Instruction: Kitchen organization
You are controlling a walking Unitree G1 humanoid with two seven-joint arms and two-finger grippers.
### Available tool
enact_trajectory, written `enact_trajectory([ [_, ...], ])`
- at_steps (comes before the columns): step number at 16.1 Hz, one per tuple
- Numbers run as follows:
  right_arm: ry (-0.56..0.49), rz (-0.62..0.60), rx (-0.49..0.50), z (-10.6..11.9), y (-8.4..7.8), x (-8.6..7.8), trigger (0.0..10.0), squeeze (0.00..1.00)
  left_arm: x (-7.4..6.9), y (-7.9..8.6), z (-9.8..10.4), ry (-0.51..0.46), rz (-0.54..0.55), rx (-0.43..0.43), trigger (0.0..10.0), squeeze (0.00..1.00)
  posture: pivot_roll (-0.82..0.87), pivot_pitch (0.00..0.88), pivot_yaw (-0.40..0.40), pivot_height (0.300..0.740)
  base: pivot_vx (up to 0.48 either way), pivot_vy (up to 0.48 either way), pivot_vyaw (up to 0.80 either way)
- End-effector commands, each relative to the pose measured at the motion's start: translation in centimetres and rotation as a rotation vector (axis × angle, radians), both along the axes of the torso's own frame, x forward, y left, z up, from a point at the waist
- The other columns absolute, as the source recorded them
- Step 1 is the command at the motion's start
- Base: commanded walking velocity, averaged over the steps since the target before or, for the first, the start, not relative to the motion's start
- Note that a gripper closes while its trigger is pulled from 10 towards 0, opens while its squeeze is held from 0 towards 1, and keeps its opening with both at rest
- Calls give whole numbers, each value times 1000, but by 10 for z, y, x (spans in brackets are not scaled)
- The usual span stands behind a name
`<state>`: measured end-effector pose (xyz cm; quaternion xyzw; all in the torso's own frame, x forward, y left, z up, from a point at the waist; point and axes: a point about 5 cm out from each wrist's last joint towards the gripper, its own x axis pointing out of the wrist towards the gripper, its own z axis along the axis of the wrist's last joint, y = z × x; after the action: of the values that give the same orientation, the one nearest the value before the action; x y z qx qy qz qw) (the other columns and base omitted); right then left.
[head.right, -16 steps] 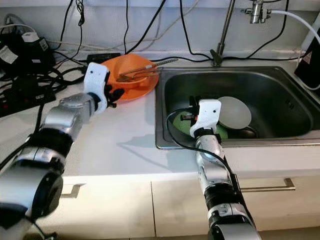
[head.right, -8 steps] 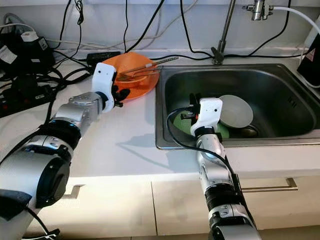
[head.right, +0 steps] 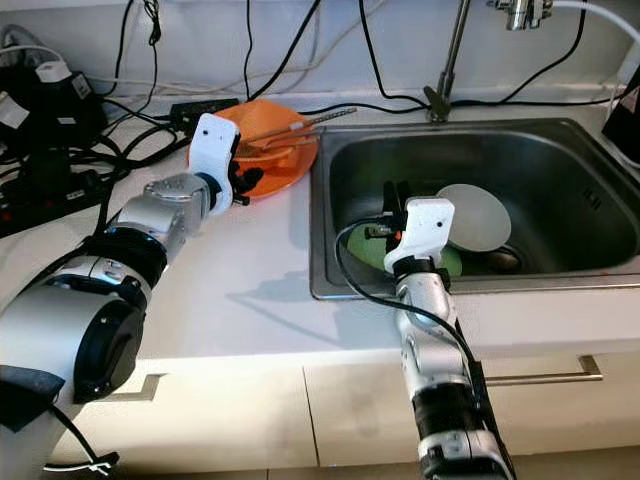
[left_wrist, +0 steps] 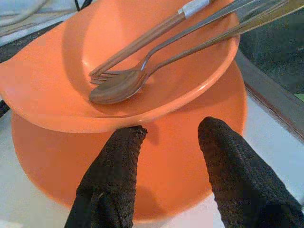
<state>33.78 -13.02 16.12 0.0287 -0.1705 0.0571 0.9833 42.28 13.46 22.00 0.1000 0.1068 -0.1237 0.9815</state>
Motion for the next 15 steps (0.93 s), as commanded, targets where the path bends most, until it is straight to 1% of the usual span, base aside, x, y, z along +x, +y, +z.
enact_trajectory([
  [1, 110, -3, 0, -26, -1, -8, 10000, 0, 3, 0, 13, -37, 2, 20, 10000, 0, 23, 107, 89, 740, 0, 0, 0],
  [5, 123, 2, -5, -26, -2, -16, 10000, 0, 3, 11, 15, -31, 49, 16, 10000, 0, 18, 147, 84, 740, 0, 0, 0],
  [8, 134, 9, -7, -26, -1, -20, 10000, 0, 2, 18, 11, -10, 71, 5, 10000, 0, 33, 162, 81, 740, 0, 0, 0],
  [9, 138, 14, -8, -26, 1, -20, 10000, 0, 1, 20, 5, 6, 79, 10, 10000, 0, 36, 167, 82, 740, 0, 0, 0],
  [12, 145, 18, -8, -25, 2, -21, 10000, 0, 0, 22, 0, 25, 82, 3, 10000, 0, 35, 171, 89, 740, 0, 0, 0],
  [14, 149, 20, -8, -24, 2, -23, 10000, 0, -1, 21, -2, 47, 66, -4, 10000, 0, 32, 173, 96, 740, 0, 0, 0],
  [15, 150, 22, -7, -24, 3, -23, 10000, 0, -1, 20, -3, 54, 60, 12, 10000, 0, 30, 172, 100, 740, 0, 0, 0],
])
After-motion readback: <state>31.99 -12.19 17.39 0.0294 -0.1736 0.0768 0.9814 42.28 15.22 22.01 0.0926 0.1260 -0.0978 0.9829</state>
